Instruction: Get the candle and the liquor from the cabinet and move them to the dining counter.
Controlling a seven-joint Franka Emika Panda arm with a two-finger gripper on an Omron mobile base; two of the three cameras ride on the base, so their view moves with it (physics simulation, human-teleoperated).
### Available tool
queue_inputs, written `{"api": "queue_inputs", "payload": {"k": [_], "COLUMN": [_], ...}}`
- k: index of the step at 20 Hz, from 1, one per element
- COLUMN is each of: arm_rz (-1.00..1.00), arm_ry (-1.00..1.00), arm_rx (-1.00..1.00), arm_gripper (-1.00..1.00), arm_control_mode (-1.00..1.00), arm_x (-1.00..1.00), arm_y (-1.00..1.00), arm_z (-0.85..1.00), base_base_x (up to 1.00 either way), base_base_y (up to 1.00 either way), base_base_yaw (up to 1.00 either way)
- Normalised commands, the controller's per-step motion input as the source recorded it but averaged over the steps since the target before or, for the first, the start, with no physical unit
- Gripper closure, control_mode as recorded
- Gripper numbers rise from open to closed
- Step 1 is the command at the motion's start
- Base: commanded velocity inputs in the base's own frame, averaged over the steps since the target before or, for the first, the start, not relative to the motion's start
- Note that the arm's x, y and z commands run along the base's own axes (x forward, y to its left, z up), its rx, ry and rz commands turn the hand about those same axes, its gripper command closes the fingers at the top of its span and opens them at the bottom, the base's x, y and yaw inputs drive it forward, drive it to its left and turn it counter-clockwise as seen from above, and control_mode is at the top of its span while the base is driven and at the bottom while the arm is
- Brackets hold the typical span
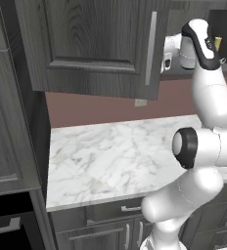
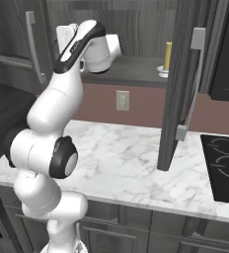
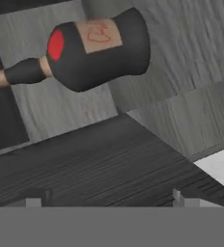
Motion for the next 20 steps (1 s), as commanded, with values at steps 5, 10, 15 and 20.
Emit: {"api": "queue_inputs", "payload": {"k": [5,10,15,20], "arm_rz": [0.3,0.26,0.21,0.12], "arm_ry": [-0.05,-0.1,-0.16,-0.14], "arm_rx": [0.0,0.0,0.0,0.0], "arm_gripper": [-1.0,-1.0,-1.0,-1.0], "arm_control_mode": [-1.0,-1.0,-1.0,-1.0], "arm_x": [-0.46,-0.6,-0.72,-0.68], "arm_y": [0.35,0.32,0.29,0.4], "arm_z": [0.0,0.0,0.01,0.01], "base_base_x": [0.0,0.0,0.0,0.0], "base_base_y": [0.0,0.0,0.0,0.0], "base_base_yaw": [0.0,0.0,0.0,0.0]}}
